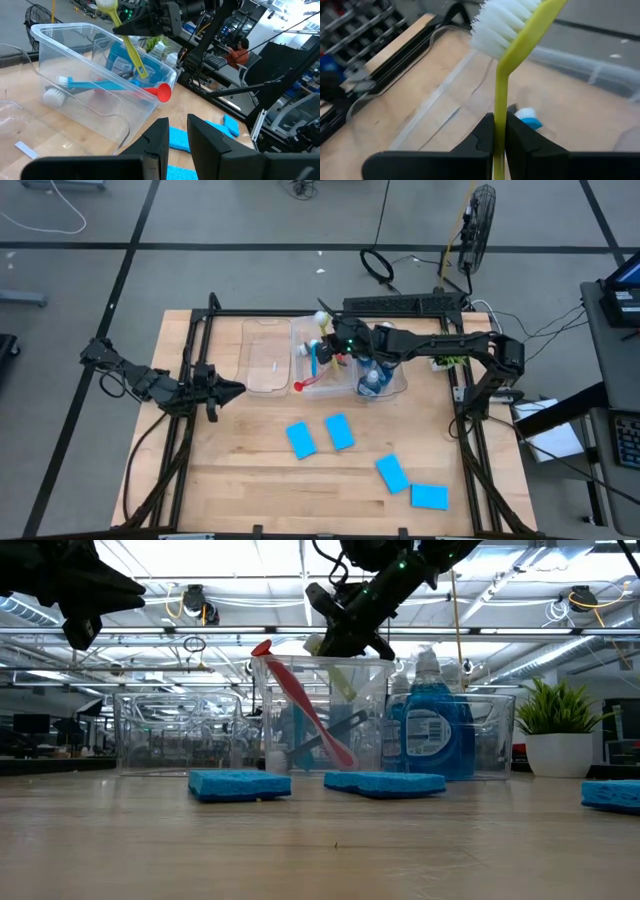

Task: Pick & Place Kitchen Sink Supplies
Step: Put the green dishwashing brush into the white bin

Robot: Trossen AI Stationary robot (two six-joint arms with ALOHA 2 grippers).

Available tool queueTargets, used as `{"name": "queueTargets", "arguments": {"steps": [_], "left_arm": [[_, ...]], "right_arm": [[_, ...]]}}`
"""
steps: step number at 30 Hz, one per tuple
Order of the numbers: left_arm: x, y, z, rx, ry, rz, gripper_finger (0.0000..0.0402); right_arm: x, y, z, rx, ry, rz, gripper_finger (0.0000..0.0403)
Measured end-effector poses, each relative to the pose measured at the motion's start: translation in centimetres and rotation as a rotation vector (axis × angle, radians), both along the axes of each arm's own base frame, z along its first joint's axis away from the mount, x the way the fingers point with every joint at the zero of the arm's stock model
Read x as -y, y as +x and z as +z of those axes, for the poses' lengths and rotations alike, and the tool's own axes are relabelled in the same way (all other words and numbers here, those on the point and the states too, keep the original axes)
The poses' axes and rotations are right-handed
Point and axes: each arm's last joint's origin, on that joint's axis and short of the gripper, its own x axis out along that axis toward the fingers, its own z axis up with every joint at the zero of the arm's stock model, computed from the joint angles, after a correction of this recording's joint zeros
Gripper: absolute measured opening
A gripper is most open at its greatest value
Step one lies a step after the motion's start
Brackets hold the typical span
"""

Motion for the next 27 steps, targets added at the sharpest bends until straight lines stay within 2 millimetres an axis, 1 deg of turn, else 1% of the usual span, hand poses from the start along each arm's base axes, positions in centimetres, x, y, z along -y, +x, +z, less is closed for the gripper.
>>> {"name": "queueTargets", "arguments": {"steps": [4,9,13,18,22,27], "left_arm": [[0.0,0.0,0.0,0.0,0.0,0.0,0.0072],[0.0,0.0,0.0,0.0,0.001,0.0,0.0072],[0.0,0.0,0.0,-0.001,0.002,0.0,0.0072],[0.0,0.0,0.0,-0.002,0.008,-0.001,0.0072],[0.0,0.0,0.0,-0.004,0.009,-0.001,0.0072],[0.0,0.0,0.0,-0.004,0.009,-0.001,0.0072]], "right_arm": [[-0.1,0.2,-0.2,-0.007,0.007,0.05,0.0018],[-0.2,0.8,-1.6,-0.037,0.048,0.123,0.0019],[-0.2,1.3,-2.9,-0.056,0.098,0.146,0.0019],[-0.1,1.5,-2.7,-0.036,0.08,0.163,0.0022],[-0.1,1.8,-2.5,-0.01,0.062,0.172,0.0043],[-0.1,1.8,-2.4,0.003,0.063,0.169,0.0093]]}}
